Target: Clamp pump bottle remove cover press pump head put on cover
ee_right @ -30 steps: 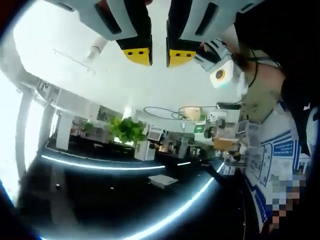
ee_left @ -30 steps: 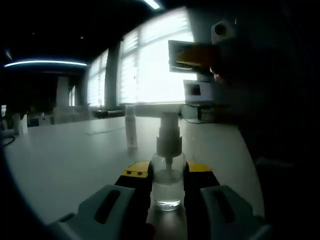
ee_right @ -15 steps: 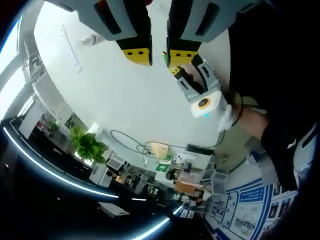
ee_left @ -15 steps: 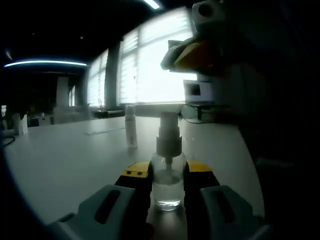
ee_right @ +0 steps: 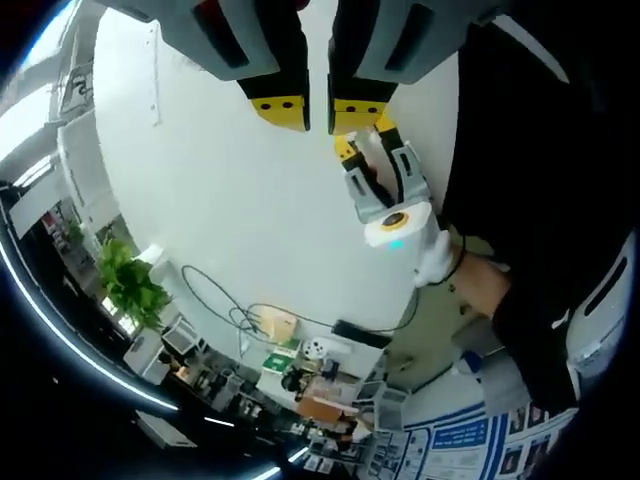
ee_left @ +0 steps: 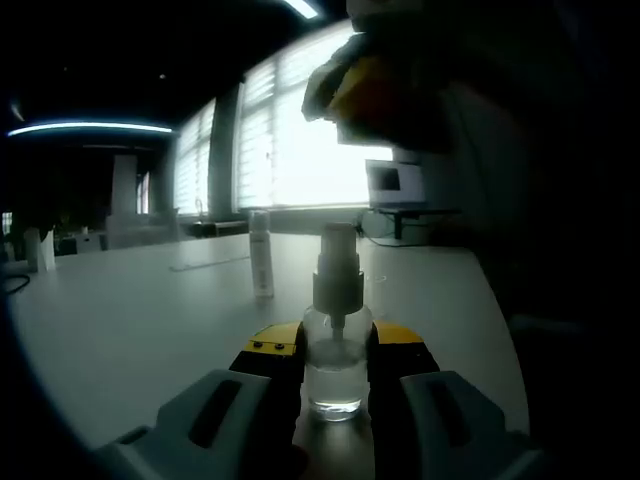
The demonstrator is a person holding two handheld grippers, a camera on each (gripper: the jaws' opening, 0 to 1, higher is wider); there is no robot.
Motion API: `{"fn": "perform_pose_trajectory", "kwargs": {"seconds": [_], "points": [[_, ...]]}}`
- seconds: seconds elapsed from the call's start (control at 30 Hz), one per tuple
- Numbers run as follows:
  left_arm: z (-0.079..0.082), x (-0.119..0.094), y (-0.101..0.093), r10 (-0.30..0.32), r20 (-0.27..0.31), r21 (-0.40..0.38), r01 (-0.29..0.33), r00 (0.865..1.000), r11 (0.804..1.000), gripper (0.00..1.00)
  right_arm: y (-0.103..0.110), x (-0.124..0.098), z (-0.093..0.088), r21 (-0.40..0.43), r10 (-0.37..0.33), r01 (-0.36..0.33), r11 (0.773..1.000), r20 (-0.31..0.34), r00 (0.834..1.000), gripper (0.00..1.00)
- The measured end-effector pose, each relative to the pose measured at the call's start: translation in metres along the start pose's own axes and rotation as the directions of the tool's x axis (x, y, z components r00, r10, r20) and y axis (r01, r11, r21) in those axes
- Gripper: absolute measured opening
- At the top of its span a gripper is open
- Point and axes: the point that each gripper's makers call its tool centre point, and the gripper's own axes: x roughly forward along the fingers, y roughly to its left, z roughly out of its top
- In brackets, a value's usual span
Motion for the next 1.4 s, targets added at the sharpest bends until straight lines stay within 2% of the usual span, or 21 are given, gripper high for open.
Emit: {"fn": "perform_pose_trajectory", "kwargs": {"seconds": [0.13,0.17,0.23,0.33,0.47,0.63,0.7,0.73,0.87,1.03,1.1,1.17,1.23,1.4], "points": [[0.000,0.000,-0.001,-0.001,0.001,0.002,0.001,1.000,1.000,0.15,0.018,0.003,0.001,-0.094,0.118,-0.124,0.988,-0.066,0.991,0.00],[0.000,0.000,-0.001,-0.001,0.000,0.001,0.001,1.000,1.000,0.15,0.019,0.004,0.001,-0.085,0.140,-0.148,0.985,-0.098,0.985,0.00],[0.000,0.000,0.000,-0.001,0.000,0.001,0.001,1.000,1.000,0.15,0.017,0.007,0.000,-0.123,0.149,-0.167,0.978,-0.145,0.978,0.00],[0.000,0.000,-0.001,-0.001,0.000,0.000,0.001,1.000,1.000,0.15,0.017,0.011,-0.002,-0.149,0.175,-0.209,0.966,-0.215,0.961,0.00],[0.000,0.000,-0.001,-0.002,0.001,0.000,0.002,1.000,1.000,0.15,0.029,0.017,0.001,-0.165,0.253,-0.301,0.939,-0.261,0.932,0.00],[0.000,0.000,-0.001,-0.004,0.002,0.001,0.004,1.000,1.000,0.15,0.025,0.030,-0.001,-0.195,0.257,-0.324,0.926,-0.303,0.918,0.00],[0.000,0.001,-0.001,-0.005,0.002,0.000,0.005,1.000,1.000,0.15,0.024,0.031,-0.007,-0.191,0.274,-0.347,0.918,-0.329,0.904,0.00],[0.000,0.001,-0.001,-0.005,0.002,0.000,0.005,1.000,1.000,0.15,0.026,0.031,-0.007,-0.182,0.289,-0.361,0.915,-0.331,0.898,0.00],[0.000,0.001,-0.001,-0.006,0.002,0.000,0.006,1.000,1.000,0.15,0.029,0.035,-0.005,-0.187,0.312,-0.381,0.905,-0.317,0.896,0.00],[0.001,0.000,-0.001,-0.007,0.002,0.000,0.007,1.000,1.000,0.15,0.036,0.041,-0.011,-0.198,0.329,-0.413,0.889,-0.352,0.876,0.00],[0.001,0.000,-0.001,-0.007,0.002,-0.001,0.007,1.000,1.000,0.15,0.033,0.040,-0.011,-0.205,0.321,-0.410,0.889,-0.359,0.876,0.00],[0.001,0.000,-0.001,-0.007,0.002,0.000,0.007,1.000,1.000,0.15,0.028,0.042,-0.007,-0.198,0.307,-0.388,0.900,-0.343,0.888,0.00],[0.001,0.000,-0.001,-0.007,0.002,0.000,0.007,1.000,1.000,0.15,0.027,0.043,-0.006,-0.203,0.303,-0.384,0.901,-0.343,0.889,0.00],[0.001,0.000,-0.001,-0.008,0.002,-0.001,0.008,1.000,1.000,0.15,0.031,0.043,-0.014,-0.203,0.309,-0.405,0.892,-0.382,0.871,0.00]]}}
